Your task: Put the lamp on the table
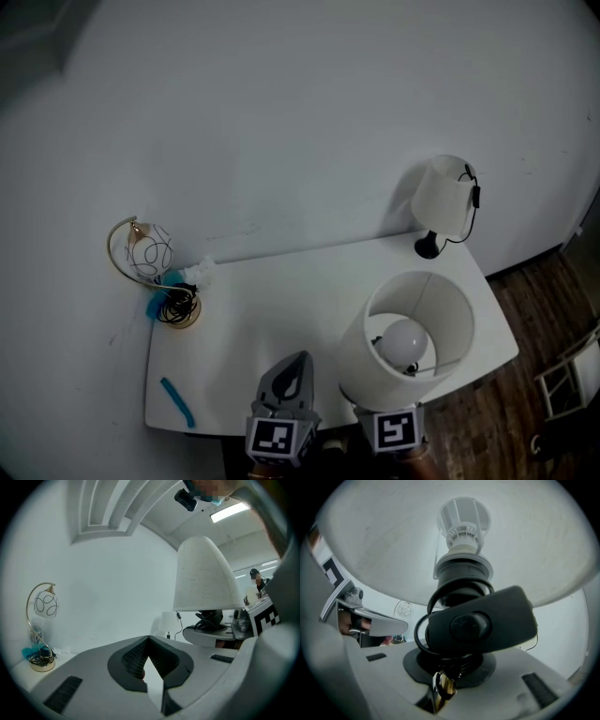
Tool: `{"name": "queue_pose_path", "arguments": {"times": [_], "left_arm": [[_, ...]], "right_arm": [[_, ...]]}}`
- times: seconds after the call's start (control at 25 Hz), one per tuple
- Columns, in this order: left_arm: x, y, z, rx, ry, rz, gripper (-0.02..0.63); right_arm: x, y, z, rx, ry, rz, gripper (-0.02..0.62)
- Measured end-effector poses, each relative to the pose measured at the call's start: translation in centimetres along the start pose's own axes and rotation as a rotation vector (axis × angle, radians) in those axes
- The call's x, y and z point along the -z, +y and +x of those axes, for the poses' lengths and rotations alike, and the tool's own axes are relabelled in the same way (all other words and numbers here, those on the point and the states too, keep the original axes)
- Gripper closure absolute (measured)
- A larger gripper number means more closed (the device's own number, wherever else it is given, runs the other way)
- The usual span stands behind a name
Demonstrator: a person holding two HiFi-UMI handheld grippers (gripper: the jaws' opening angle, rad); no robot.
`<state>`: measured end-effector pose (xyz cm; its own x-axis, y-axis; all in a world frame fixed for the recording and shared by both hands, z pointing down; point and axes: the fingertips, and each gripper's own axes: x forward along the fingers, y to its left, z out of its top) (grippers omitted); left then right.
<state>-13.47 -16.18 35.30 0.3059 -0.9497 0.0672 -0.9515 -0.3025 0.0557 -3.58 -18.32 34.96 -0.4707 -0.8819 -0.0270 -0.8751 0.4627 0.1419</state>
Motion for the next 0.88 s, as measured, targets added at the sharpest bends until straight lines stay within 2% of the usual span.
{"name": "queue_pose_path", "arguments": {"times": [0.88], "left_arm": [[0.8, 1.8, 0.5, -0.134, 0.019, -0.003, 0.607]], "right_arm": [[3.1, -0.2, 3.4, -0.099, 0.011, 0.018, 0.540]]}}
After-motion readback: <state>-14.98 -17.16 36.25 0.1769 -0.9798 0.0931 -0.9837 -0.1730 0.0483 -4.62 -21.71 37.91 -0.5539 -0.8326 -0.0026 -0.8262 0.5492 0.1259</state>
